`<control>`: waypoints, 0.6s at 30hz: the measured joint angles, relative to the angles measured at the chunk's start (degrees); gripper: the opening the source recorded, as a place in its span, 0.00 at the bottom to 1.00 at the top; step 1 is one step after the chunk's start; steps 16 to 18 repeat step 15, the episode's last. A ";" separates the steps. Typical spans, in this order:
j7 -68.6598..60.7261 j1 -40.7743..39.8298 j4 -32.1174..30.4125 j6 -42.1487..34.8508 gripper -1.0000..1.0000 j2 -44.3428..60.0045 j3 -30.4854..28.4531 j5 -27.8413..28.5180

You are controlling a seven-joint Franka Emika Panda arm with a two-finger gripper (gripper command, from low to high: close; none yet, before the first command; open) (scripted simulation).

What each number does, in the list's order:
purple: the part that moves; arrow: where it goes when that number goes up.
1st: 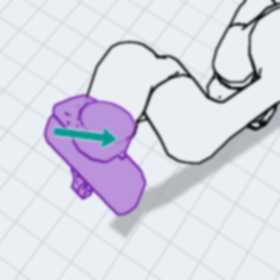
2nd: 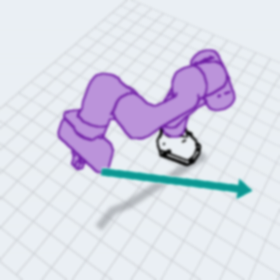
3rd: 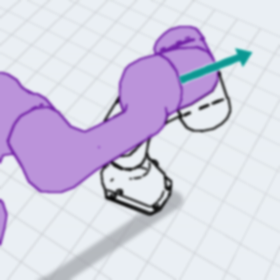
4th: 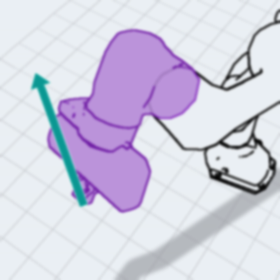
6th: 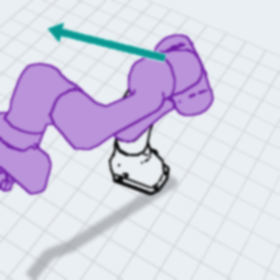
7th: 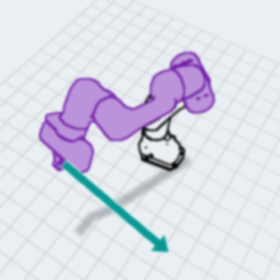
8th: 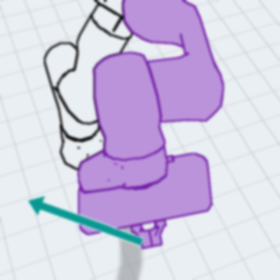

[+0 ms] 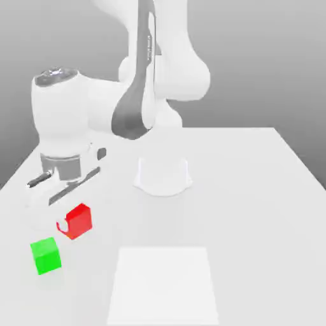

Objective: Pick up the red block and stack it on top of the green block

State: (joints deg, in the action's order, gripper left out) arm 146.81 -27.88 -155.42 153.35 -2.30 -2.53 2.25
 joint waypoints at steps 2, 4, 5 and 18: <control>4.94 -1.86 1.25 -0.73 0.00 0.55 -0.69 -0.57; 9.76 -3.68 2.48 -1.44 0.00 1.12 -1.35 -1.27; 12.23 -4.52 3.12 -1.86 0.00 1.35 -1.74 -1.66; 13.36 -5.59 4.31 8.39 1.00 12.88 -0.93 -4.25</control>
